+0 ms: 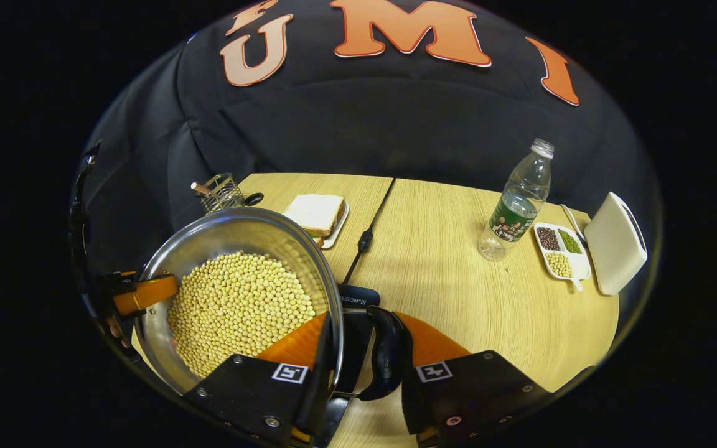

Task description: First push the handle of the pot to place it horizontally, then grasp the pot with both hands and set it on the induction cooktop.

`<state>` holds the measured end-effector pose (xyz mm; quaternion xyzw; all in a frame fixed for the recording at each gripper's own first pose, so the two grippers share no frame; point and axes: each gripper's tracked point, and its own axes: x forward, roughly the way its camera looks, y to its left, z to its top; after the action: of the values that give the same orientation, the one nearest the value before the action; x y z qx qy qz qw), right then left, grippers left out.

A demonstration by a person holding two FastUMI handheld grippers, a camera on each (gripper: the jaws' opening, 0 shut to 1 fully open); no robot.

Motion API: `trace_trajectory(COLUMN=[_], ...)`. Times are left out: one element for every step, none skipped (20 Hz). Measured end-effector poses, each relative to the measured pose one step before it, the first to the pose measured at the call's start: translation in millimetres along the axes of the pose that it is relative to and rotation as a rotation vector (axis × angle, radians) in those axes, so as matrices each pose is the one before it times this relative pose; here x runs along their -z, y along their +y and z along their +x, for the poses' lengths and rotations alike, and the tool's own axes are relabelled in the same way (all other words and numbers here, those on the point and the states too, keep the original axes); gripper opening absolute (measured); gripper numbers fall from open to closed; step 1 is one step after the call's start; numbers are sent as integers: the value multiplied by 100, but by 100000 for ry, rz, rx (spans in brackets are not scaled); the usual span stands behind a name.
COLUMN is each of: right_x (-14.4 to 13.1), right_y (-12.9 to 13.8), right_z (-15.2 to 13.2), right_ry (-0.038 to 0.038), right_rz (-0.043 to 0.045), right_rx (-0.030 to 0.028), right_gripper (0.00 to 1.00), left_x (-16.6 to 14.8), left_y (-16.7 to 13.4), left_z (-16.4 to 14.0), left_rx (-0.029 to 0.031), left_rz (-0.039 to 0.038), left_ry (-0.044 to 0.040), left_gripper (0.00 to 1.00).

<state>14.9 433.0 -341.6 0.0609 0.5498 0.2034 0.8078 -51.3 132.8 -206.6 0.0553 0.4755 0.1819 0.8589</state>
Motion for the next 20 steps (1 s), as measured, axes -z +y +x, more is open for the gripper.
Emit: trace_trajectory(right_x=[-200, -21, 81, -17, -319, 57, 249, -31, -252, -755, -1082, -1250, -1168, -1184, -1030, -1375, -1269, -1260, -1390, -1351], right_y=[-54, -101, -157, -131, 151, -126, 79, 135, -54, -229, -470, -295, -178, -161, -267, -445, -620, -628, -637, -283], right_z=[-12, 150, 107, 348, -5, -35, -410, -147, -588, -782, -1195, -1269, -1715, -1535, -1882, -1771, -1720, -1501, -1830, -1118], right_ry=[310, 577, 157, 231, -1156, 630, 840, 854, -646, -2645, -3951, -4292, -3737, -3788, -3878, -4262, -4374, -4466, -4658, -4495], right_rz=[541, 544, -55, -191, 373, 160, 1640, 1883, 1558, 319, -235, -493, -473, -419, -645, -962, -1111, -1154, -1266, -1430], right_rx=[-240, -385, -371, -282, -416, -472, -1461, -2234, -1809, -659, 481, 224, -573, -730, -686, -189, 92, -43, 27, -53], right_gripper=[49, 49, 50, 50, 50, 57, 60, 61, 64, 59, 69, 71, 74, 76, 79, 81, 83, 84, 87, 88], left_x=[-169, -16, 134, 62, 102, -109, -170, -521, -694, -880, -918, -995, -1111, -1411, -1320, -1609, -1826, -1745, -1689, -1842], left_y=[43, -93, 185, 52, -114, -69, 250, 255, 333, 410, 228, 273, 6, -168, -237, -182, -92, -374, -637, -788], left_z=[-137, -212, 157, -24, 42, -209, 3, -303, -40, -437, -312, -556, -618, -832, -917, -931, -1034, -950, -989, -1268], left_rx=[234, 119, 231, 308, 226, -348, -1220, -1054, -1229, -1453, -1259, -1290, -825, -472, -309, -27, 54, 417, 508, 1001], left_rz=[316, 773, 1023, 116, -387, 219, 942, 1271, 797, 937, 1076, 1100, 1084, 988, 984, 548, -163, -529, -842, -763], left_ry=[179, 6, 610, 331, 198, -896, -512, -1921, -2827, -2901, -3799, -4019, -4495, -5275, -4858, -5338, -5152, -4986, -4699, -4506], left_gripper=[68, 68, 68, 68, 68, 73, 74, 76, 76, 79, 81, 87, 88, 89, 89, 92, 92, 92, 92, 88])
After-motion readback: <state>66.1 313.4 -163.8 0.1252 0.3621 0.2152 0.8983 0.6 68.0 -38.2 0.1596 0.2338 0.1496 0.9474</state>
